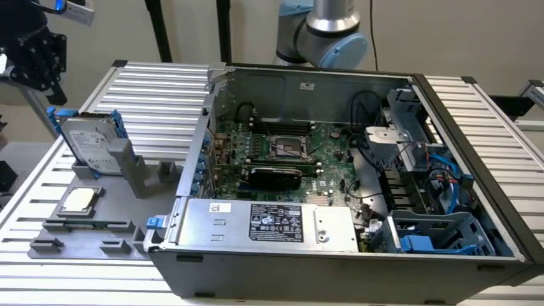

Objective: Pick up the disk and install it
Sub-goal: 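Pick up the disk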

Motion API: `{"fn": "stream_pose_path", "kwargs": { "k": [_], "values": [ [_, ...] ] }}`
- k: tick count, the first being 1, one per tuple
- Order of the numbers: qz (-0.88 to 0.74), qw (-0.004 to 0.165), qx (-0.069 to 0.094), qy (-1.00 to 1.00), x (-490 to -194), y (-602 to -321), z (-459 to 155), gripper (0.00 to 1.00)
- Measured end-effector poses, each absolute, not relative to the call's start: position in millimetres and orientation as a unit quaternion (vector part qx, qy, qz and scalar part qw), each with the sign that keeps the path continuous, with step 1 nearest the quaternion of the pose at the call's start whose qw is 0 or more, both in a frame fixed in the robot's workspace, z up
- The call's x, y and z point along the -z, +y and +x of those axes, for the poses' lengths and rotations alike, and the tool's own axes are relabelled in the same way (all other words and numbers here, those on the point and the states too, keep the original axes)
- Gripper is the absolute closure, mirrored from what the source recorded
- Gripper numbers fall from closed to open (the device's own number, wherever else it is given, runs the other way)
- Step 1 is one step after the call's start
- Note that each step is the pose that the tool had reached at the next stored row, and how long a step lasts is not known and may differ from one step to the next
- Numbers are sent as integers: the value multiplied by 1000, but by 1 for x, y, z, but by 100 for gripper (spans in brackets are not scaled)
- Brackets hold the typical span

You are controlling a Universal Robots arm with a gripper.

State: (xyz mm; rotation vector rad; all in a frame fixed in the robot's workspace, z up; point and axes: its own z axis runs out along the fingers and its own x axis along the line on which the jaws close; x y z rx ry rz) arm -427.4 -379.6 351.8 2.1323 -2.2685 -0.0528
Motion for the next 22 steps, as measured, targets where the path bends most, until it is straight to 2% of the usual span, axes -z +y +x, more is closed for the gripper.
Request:
{"fn": "stream_pose_path", "kwargs": {
  "k": [5, 6, 11, 22],
  "values": [
    [694, 11, 14, -720, -350, -373, -430, 100],
    [694, 10, 13, -720, -350, -373, -430, 0],
    [695, 3, 6, -719, -348, -373, -434, 0],
    [695, 3, 6, -719, -340, -374, -433, 0]
  ]
}}
